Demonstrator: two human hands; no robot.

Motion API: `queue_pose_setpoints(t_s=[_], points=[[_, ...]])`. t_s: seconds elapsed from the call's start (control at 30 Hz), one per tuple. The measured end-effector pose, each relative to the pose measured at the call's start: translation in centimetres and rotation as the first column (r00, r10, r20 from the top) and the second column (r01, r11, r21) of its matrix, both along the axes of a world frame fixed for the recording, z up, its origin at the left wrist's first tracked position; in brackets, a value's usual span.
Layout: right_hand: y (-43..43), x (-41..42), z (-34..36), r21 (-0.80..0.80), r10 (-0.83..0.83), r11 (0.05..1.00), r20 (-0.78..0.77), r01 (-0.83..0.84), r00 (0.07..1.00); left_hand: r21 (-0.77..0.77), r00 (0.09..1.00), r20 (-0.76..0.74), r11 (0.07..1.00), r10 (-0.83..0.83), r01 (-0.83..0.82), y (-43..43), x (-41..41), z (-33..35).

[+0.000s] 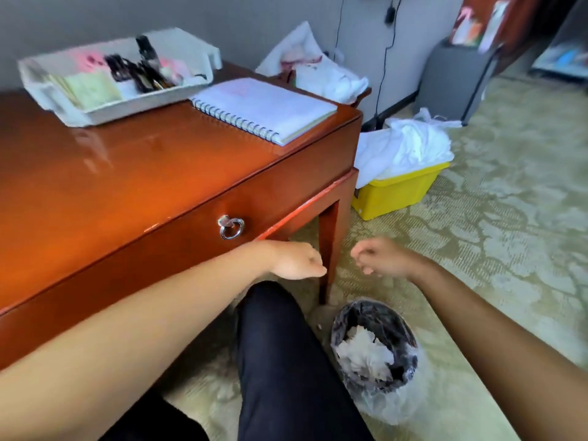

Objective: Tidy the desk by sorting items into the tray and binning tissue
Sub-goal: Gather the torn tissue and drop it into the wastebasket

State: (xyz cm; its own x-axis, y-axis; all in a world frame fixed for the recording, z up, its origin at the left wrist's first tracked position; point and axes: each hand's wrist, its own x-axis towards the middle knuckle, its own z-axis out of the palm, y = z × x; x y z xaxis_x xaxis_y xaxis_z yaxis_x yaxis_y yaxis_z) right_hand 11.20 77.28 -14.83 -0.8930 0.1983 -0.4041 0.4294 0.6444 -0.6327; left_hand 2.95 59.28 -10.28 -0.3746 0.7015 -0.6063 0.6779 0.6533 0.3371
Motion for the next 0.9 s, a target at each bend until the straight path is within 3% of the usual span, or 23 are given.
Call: queue_pose_setpoints(t_s=[0.17,0.27,0.33,0.53,0.77,0.9], points=[[-5.0,-1.7,10.0,0.107,0.191,0.978,-0.133,-0.177,0.973,0.129,0.991,-0.128,0.991,0.036,-0.019,-6.7,0.4,10.1],[-8.9,-2.9,14.8,0.158,0.319,0.943,-0.19,-0.292,0.928,0.192,0.984,-0.099,0.973,0.149,-0.128,-11.1,0.7,14.6],[-11.6,-3.4,17.0,0.18,0.397,0.914,-0.221,-0.363,0.891,0.227,0.969,-0.082,0.951,0.234,-0.211,-13.8,1.1,16.5],[-21.6,-5.2,20.0,0.256,0.59,0.807,-0.298,-0.533,0.75,0.192,0.907,-0.233,0.931,0.35,-0.31,-23.1,3.1,19.2],[-35.1,-6.8,18.2,0.343,0.799,0.601,-0.239,-0.722,0.552,0.168,0.75,-0.305,0.808,0.587,-0.565,-34.7,6.2,18.4],[-41.1,-7.7,16.9,0.354,0.809,0.588,-0.253,-0.728,0.531,0.205,0.584,-0.388,0.685,0.713,-0.699,-40.1,8.2,17.0]])
